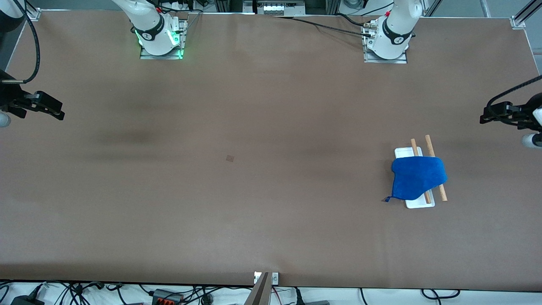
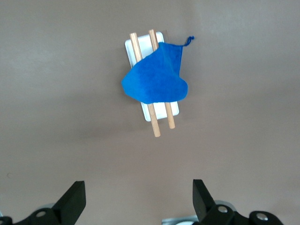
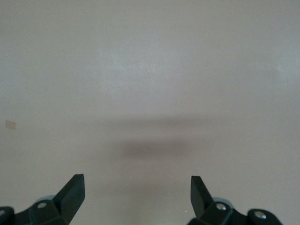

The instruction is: Pass towel and hang on rack

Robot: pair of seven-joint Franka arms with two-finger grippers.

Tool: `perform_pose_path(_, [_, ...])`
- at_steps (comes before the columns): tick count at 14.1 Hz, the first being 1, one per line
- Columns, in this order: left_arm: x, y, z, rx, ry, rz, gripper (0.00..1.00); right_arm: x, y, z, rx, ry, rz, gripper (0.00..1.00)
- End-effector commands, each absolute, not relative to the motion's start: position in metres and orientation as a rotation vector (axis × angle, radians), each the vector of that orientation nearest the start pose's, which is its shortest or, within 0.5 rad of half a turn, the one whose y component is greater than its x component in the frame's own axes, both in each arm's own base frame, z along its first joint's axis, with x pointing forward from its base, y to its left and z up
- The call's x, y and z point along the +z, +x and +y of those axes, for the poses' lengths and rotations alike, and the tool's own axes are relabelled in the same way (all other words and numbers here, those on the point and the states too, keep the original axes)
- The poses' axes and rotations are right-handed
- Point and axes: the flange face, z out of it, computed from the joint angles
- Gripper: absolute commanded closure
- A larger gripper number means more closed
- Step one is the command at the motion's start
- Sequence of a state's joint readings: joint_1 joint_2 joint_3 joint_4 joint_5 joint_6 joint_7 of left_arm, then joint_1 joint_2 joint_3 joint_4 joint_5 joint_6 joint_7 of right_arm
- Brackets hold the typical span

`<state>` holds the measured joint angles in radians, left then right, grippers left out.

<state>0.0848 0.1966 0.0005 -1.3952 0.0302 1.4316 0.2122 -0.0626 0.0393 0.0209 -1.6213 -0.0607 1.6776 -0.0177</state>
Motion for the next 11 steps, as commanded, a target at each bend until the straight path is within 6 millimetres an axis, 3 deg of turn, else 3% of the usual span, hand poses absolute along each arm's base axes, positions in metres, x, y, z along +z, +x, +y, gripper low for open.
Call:
perform_pose_path(1, [0.589, 0.566, 0.038, 0.202, -3.121, 0.143, 0.00, 0.592, 0.571, -0.032, -0.031, -3.191, 0.010, 0.00])
perform_pose_path(4, [0.594, 0.562, 0.034, 0.190, -3.087, 0.051, 0.00, 0.592, 0.571, -0.031, -0.031, -3.189, 0.010, 0.00])
perform_pose_path(7, [0.595, 0.556, 0.029, 0.187, -3.084, -0.174, 0.00, 0.591, 0.572, -0.032, -0.039, -3.184, 0.015, 0.00])
perform_pose_path(11, [0.596, 0.556, 0.028, 0.189, -3.084, -0.189, 0.00, 0.587, 0.566, -0.028, -0.010, -3.183, 0.020, 0.00])
